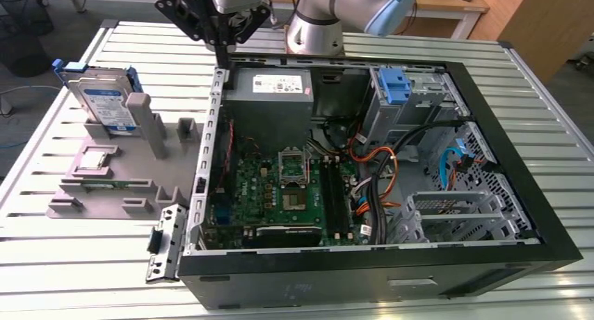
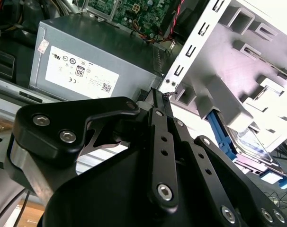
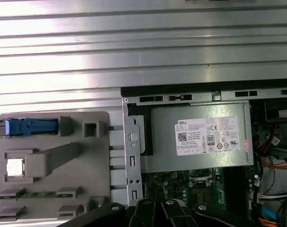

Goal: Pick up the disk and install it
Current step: 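Reach for the disk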

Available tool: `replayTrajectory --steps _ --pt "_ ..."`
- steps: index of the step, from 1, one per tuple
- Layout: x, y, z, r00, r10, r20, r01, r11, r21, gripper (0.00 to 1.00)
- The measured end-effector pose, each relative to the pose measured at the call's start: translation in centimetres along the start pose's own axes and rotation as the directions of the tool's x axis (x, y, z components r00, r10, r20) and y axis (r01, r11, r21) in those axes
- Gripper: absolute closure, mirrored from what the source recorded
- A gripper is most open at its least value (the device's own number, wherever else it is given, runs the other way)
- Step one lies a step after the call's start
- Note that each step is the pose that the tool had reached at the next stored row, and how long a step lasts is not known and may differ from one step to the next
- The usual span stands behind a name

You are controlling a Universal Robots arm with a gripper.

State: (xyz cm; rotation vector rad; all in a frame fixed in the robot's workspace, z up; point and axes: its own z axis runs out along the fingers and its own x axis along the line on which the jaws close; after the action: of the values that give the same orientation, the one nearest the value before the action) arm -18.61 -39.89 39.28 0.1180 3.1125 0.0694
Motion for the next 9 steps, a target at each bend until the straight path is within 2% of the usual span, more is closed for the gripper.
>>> replayTrajectory --steps 9 --pt "0.27 -0.02 0.00 1.0000 0.000 0.0000 0.000 1.0000 0.0000 0.90"
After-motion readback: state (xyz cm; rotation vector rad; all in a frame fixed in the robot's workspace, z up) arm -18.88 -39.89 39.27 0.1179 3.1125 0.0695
